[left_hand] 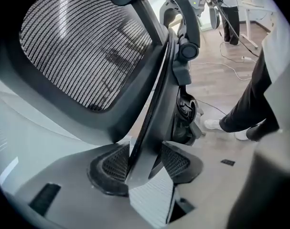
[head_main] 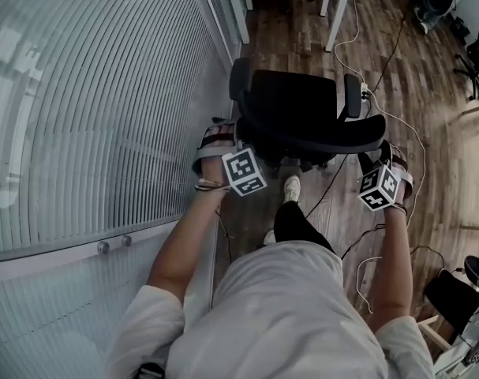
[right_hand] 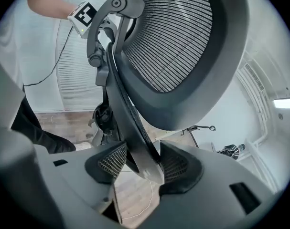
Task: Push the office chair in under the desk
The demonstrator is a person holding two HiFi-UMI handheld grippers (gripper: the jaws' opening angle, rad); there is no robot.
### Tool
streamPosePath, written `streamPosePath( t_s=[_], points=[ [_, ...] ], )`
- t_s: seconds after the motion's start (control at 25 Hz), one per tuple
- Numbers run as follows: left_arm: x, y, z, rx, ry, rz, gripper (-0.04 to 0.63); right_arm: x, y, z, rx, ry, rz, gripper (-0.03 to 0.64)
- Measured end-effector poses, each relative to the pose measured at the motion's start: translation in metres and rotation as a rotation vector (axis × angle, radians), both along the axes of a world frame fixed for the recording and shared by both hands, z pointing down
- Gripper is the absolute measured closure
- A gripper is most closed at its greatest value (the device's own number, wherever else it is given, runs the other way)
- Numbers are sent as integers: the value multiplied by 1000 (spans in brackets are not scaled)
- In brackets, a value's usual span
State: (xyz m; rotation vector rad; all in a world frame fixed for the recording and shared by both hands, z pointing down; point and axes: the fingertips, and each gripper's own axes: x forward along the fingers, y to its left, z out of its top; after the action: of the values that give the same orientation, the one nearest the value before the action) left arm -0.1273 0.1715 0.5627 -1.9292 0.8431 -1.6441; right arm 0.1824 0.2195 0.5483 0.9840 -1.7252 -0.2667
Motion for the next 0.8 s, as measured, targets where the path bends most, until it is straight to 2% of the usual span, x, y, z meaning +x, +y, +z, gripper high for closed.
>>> streamPosePath(
  t_s=[0.8],
  points=[
    [7, -106, 3, -14, -21, -59, 373, 8, -107, 1, 1, -2, -22, 382]
  ],
)
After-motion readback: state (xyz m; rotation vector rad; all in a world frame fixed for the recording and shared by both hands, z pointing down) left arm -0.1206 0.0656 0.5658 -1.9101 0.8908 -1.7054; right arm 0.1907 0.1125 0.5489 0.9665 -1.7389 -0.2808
